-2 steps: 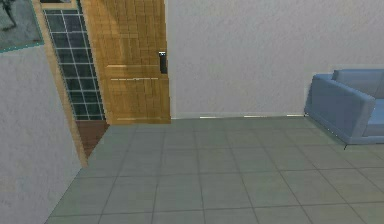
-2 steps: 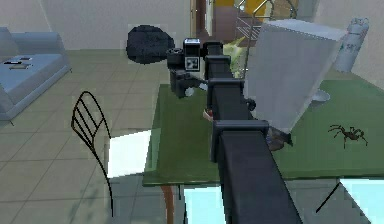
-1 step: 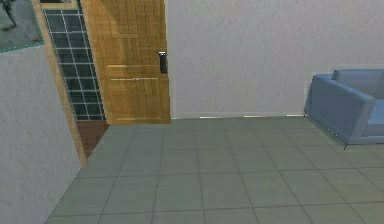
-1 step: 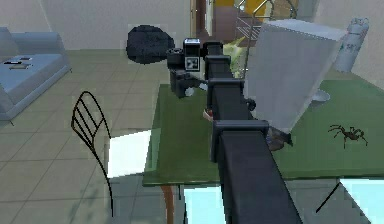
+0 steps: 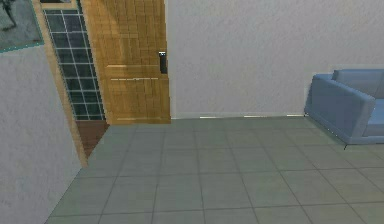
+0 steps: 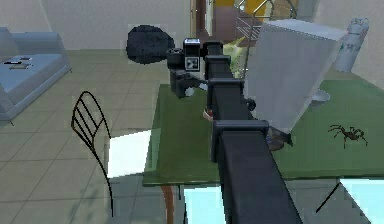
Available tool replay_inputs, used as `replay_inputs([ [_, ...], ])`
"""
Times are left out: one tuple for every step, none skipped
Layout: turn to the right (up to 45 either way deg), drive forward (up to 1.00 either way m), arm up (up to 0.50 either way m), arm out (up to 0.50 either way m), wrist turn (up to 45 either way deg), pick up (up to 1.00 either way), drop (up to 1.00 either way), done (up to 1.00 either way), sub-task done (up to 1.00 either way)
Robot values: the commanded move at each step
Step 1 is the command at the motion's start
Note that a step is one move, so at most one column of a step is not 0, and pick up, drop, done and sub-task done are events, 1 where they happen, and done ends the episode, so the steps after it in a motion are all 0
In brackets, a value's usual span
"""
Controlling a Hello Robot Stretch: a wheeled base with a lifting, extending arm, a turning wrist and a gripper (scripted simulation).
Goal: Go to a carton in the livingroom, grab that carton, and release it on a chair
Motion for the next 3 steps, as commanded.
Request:
replay_inputs([
  [0.0,0.00,0.00,0.00,0.0,0.00,1.00,0.00,0.00],
  [0.0,0.00,0.00,-0.10,0.0,0.00,0.00,0.00,0.00],
  [0.0,0.00,0.00,0.00,0.0,0.00,0.00,1.00,0.00],
])
